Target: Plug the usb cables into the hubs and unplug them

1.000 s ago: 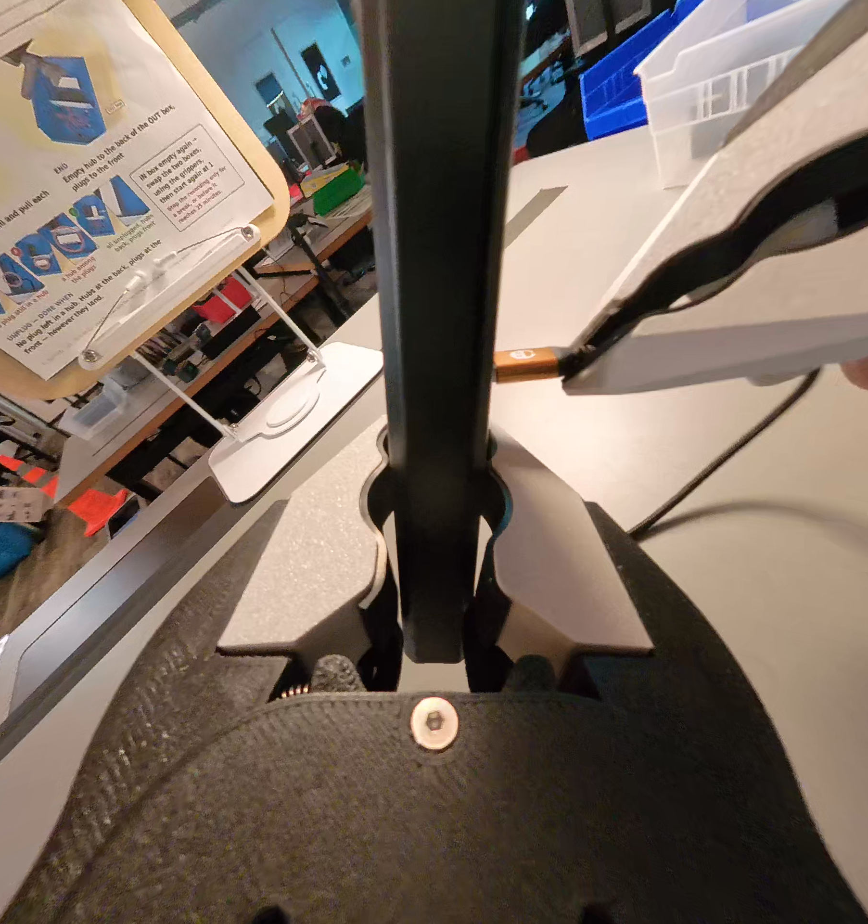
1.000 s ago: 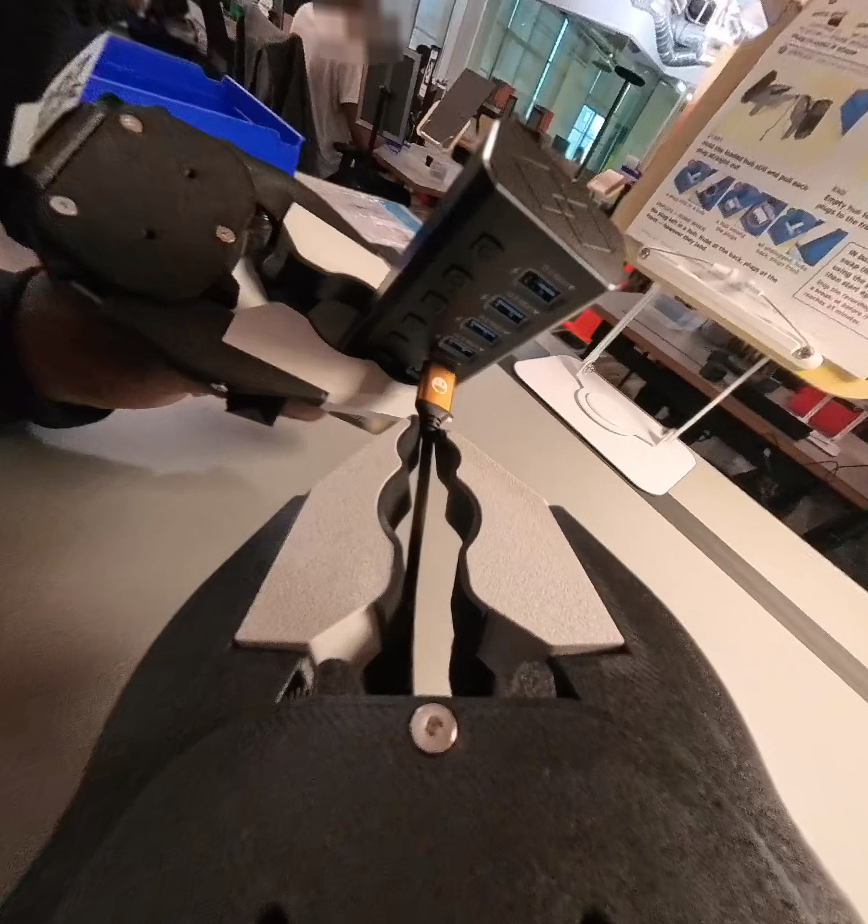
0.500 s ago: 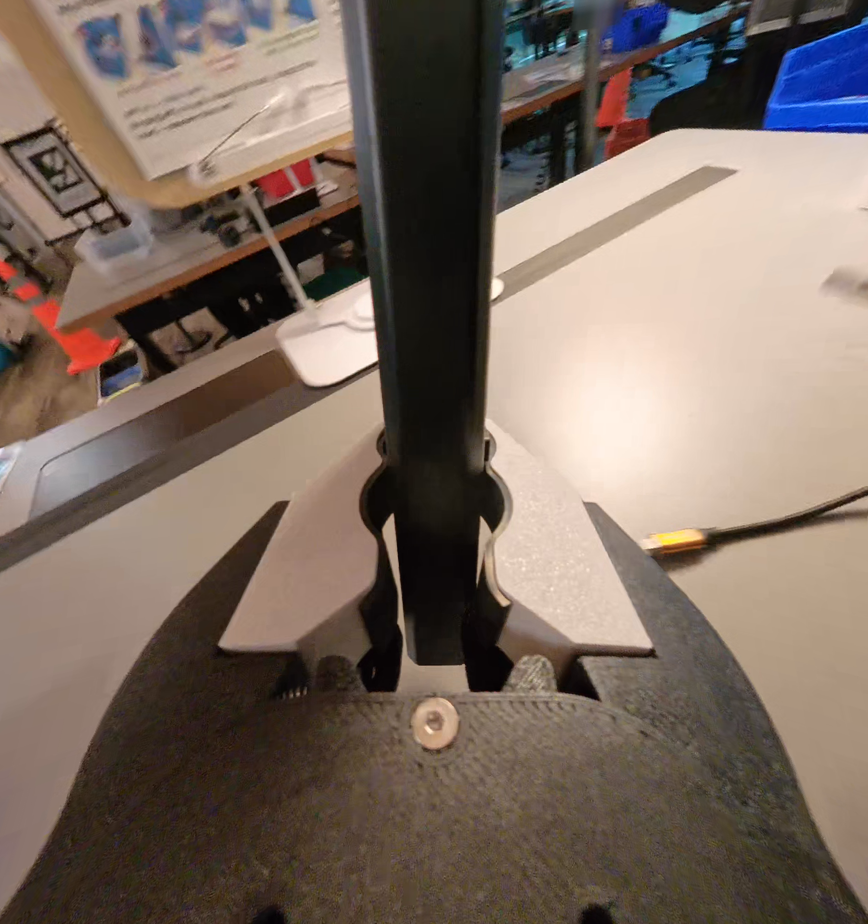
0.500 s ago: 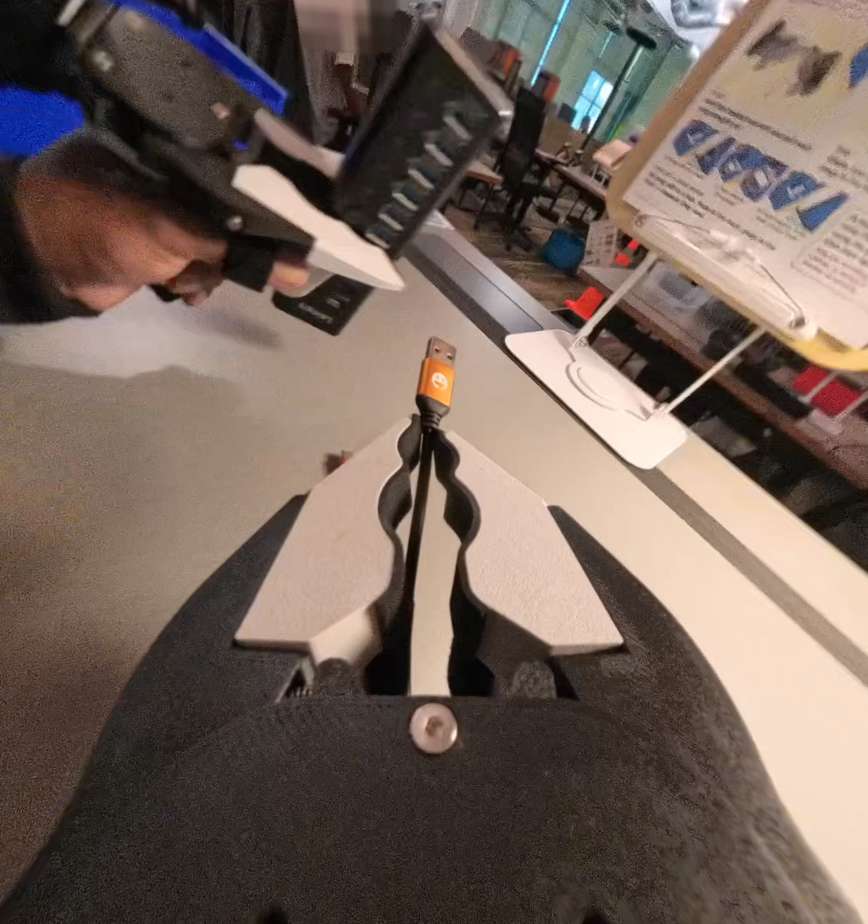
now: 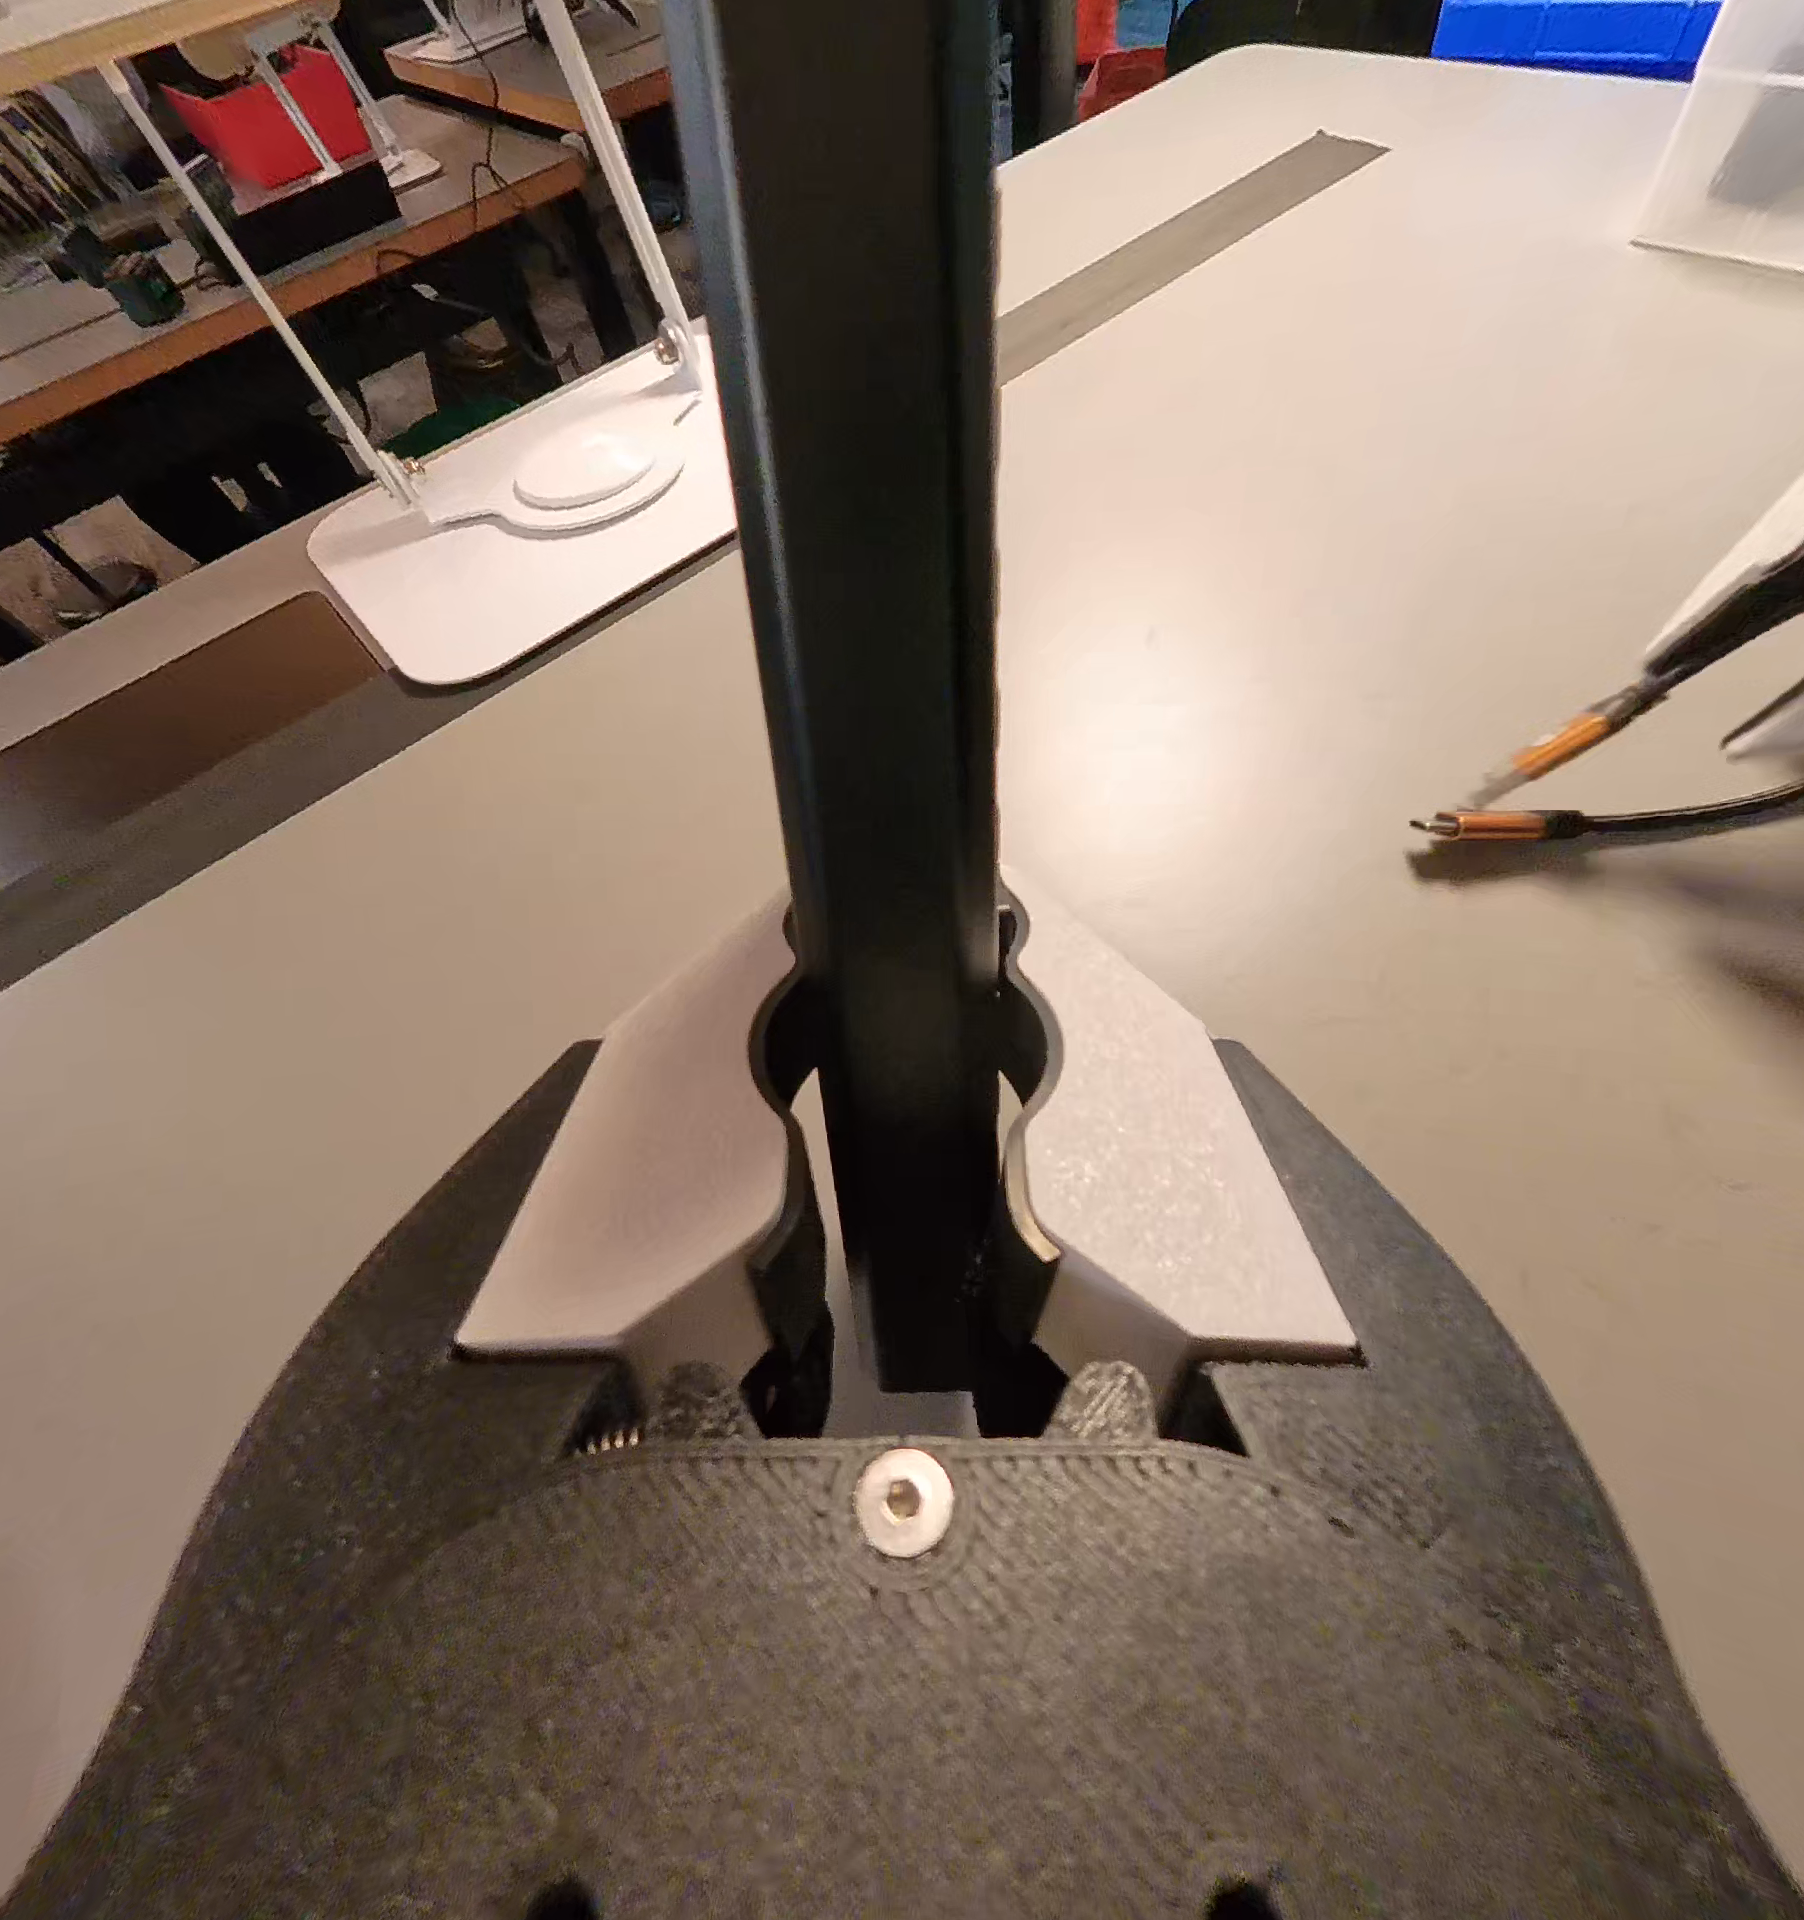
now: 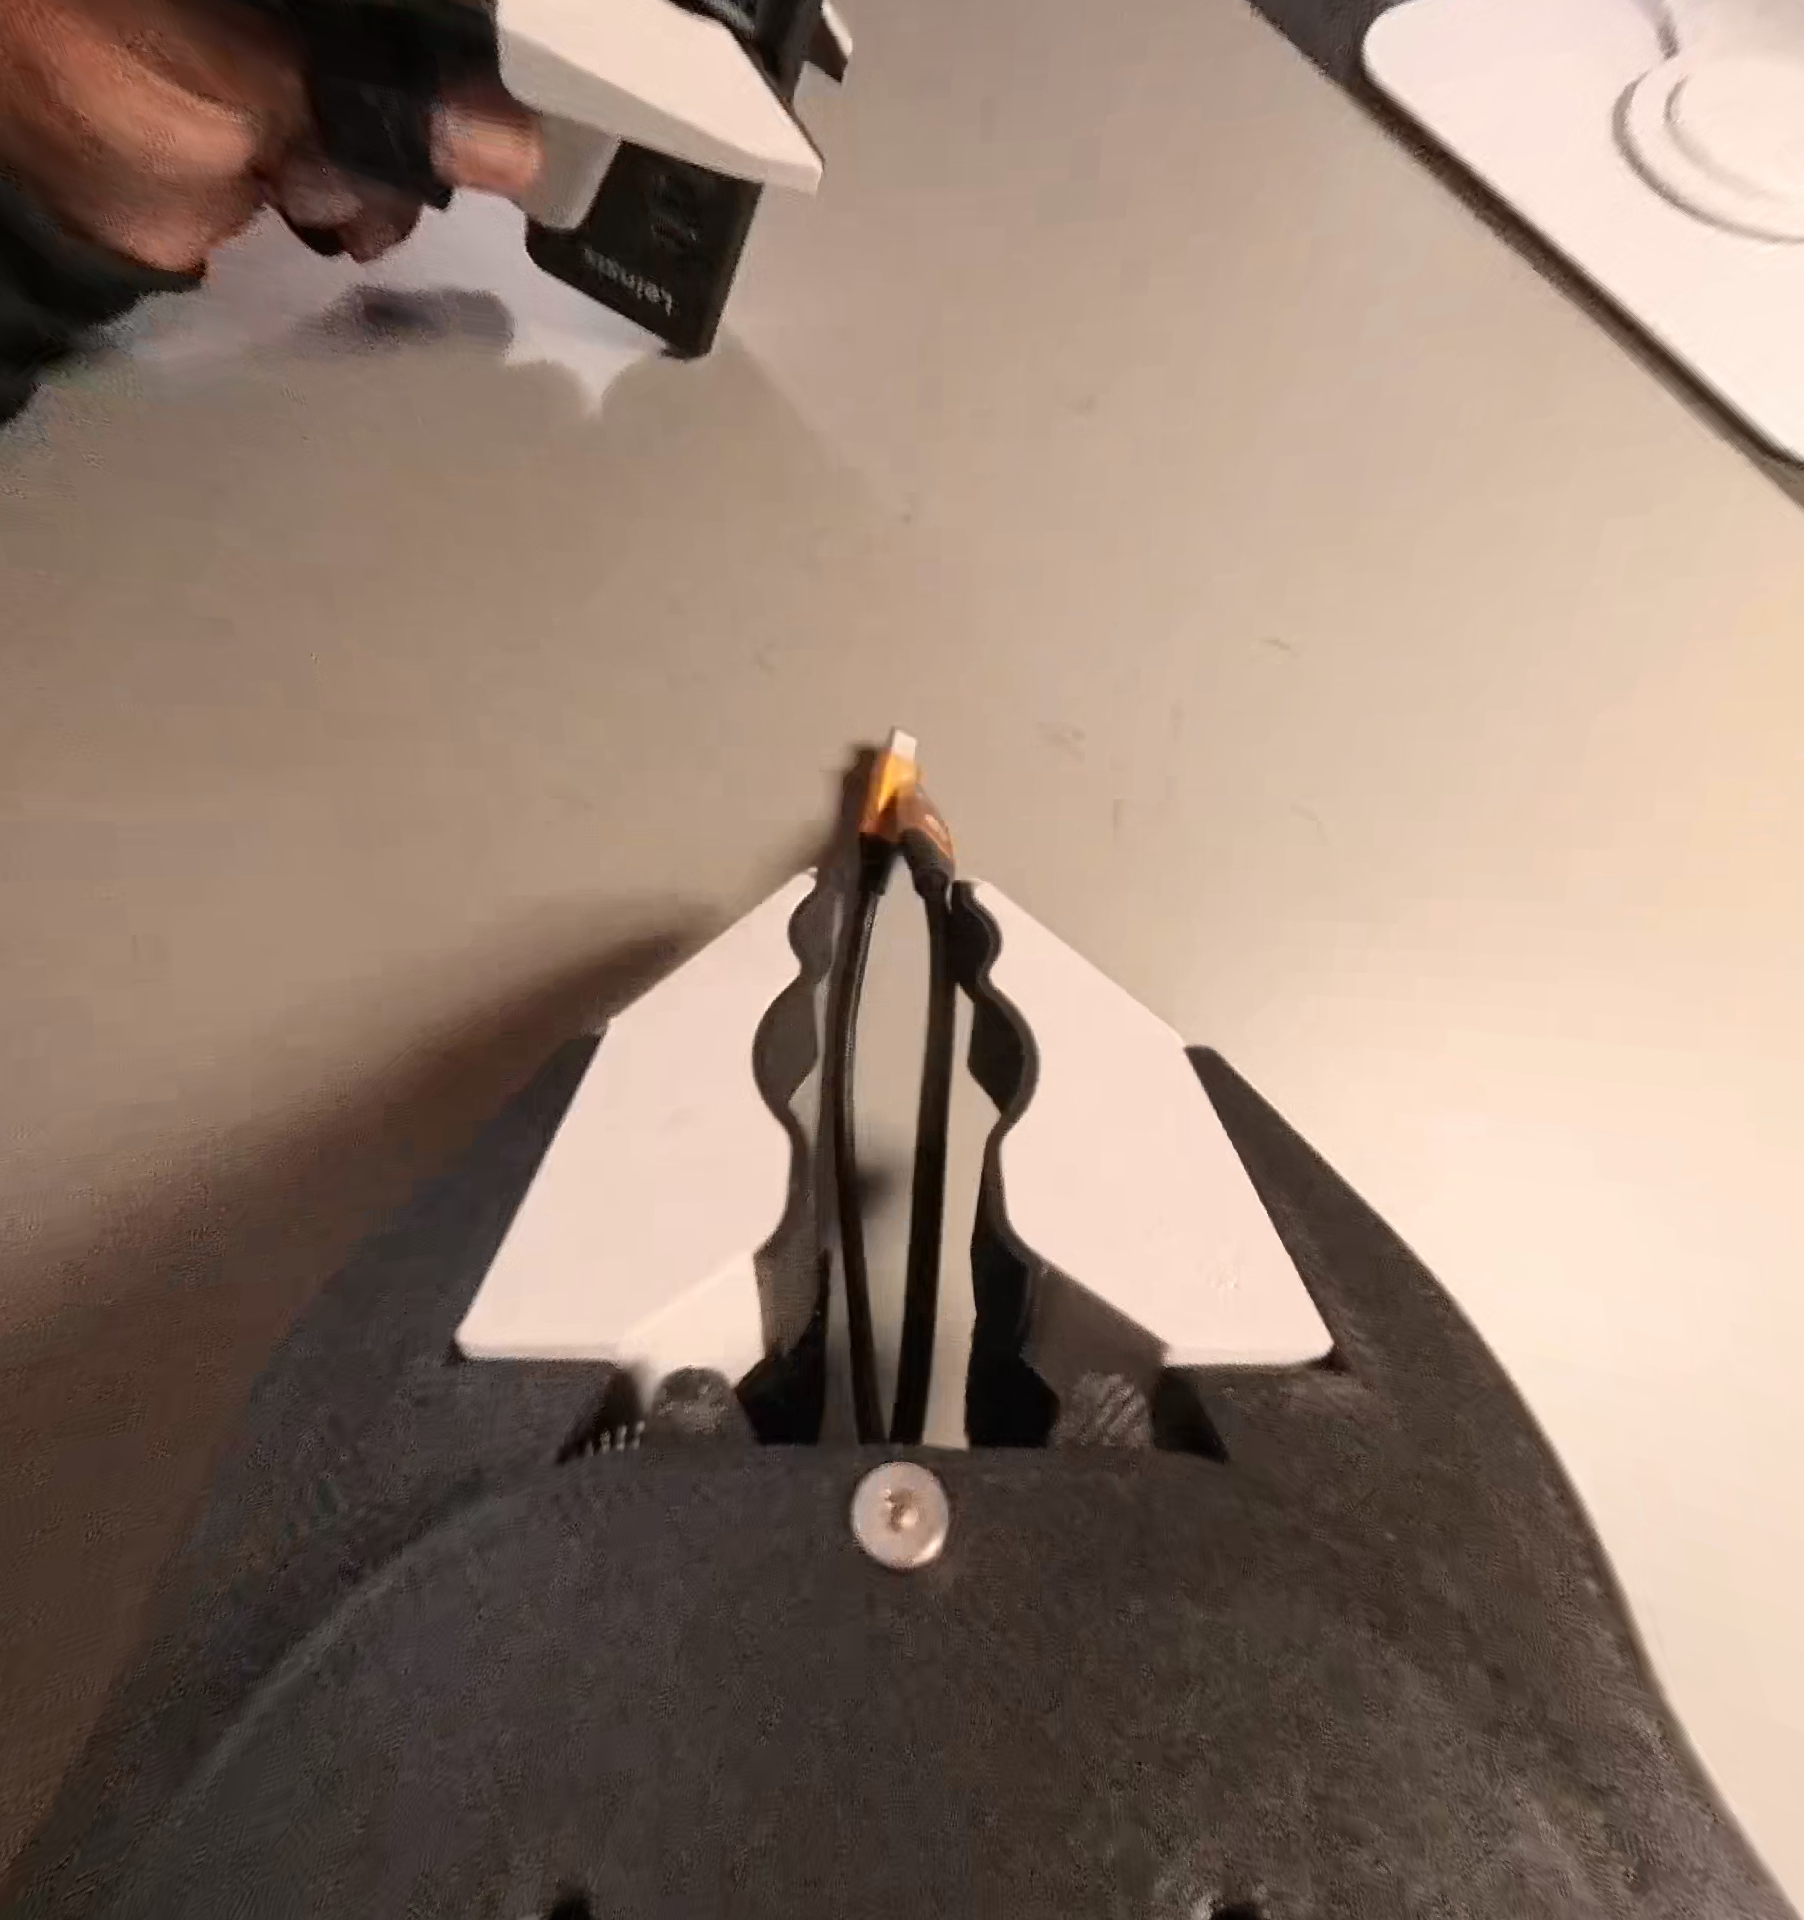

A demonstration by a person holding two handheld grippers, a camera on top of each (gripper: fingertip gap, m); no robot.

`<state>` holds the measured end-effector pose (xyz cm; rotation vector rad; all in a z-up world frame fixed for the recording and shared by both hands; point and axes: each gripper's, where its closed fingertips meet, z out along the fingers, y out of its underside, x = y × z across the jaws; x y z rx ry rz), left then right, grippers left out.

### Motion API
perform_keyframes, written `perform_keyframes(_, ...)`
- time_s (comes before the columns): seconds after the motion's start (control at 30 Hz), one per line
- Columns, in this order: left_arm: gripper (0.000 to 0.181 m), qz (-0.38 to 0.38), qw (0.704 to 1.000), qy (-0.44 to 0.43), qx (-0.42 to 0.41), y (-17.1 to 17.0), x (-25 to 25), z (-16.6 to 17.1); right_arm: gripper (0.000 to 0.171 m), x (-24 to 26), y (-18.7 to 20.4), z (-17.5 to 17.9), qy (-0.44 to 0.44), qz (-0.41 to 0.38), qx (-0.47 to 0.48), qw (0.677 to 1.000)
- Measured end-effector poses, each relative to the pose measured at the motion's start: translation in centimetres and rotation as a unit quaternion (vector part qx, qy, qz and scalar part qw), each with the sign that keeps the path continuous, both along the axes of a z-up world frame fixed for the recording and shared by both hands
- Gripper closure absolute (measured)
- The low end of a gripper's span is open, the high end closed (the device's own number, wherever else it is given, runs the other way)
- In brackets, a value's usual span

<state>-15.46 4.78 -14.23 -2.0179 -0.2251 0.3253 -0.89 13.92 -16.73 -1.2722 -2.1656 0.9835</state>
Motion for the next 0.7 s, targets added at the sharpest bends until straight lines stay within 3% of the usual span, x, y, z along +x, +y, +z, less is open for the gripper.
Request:
perform_keyframes(0.13, 0.151, -0.005, 1.000, 0.002, 0.002, 0.1, 0.3, 0.2, 0.138, 0.1, -0.5, -2.3, -0.035, 0.014, 0.057, 0.998)
perform_keyframes(0.27, 0.151, -0.008, 1.000, 0.005, 0.000, 0.1, 0.4, 0.2, 0.139, 0.2, -0.6, -3.0, -0.048, 0.015, 0.082, 0.995)
perform_keyframes(0.5, 0.150, -0.009, 1.000, 0.011, 0.005, 0.2, 0.6, 0.5, 0.167, 1.0, -0.7, -3.0, -0.057, 0.033, 0.145, 0.987)
perform_keyframes(0.7, 0.151, -0.006, 1.000, 0.013, 0.010, -0.1, 0.5, 0.9, 0.168, 2.7, 1.3, 1.1, -0.011, 0.022, 0.148, 0.989)
